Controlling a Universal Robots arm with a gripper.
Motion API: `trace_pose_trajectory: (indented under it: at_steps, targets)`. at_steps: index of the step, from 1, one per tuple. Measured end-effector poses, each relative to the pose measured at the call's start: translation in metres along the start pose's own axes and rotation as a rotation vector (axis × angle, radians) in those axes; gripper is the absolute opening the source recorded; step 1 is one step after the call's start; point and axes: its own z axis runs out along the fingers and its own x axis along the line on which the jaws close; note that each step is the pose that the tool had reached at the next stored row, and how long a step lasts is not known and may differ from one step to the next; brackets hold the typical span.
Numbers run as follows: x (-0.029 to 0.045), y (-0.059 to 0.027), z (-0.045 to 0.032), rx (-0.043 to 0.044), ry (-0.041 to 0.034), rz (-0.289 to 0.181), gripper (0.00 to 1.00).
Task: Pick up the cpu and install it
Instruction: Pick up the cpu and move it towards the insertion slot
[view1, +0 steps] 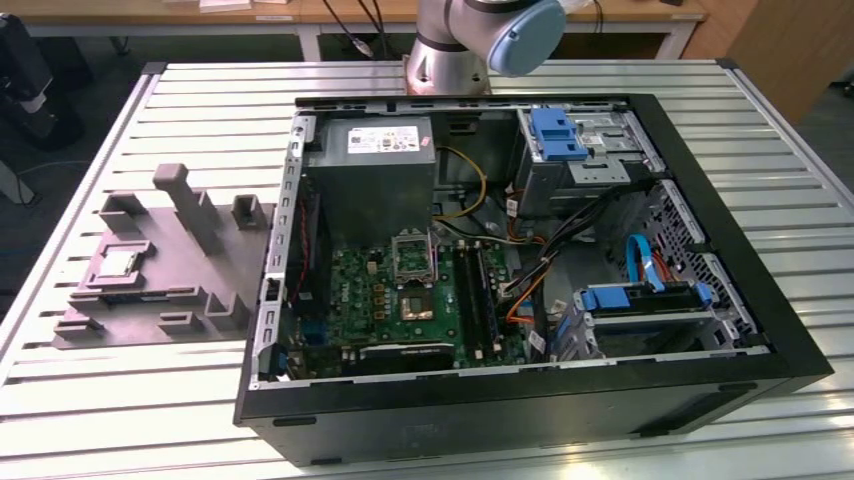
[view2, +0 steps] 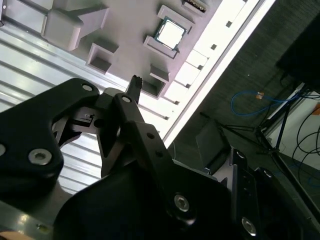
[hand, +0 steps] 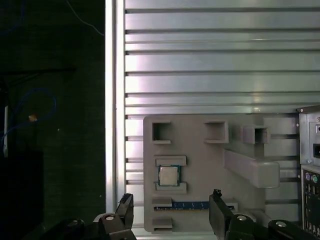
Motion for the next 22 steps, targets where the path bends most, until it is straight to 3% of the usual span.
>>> trace_pose_trajectory:
  at_steps: [3, 6, 7, 22]
  targets:
    - [-0.0001, -0.0001, 0.0003, -0.0073, 0.0002, 0.000, 0.71]
    - [0.0003, -0.0005, 0.0008, -0.0567, 0.0014, -0.001, 0.71]
    - [0.0003, -0.0007, 0.0016, -0.0620, 0.0015, -0.002, 0.71]
    - [0.0009, -0.0082, 0.0220, -0.0621, 0.0021, -0.006, 0.71]
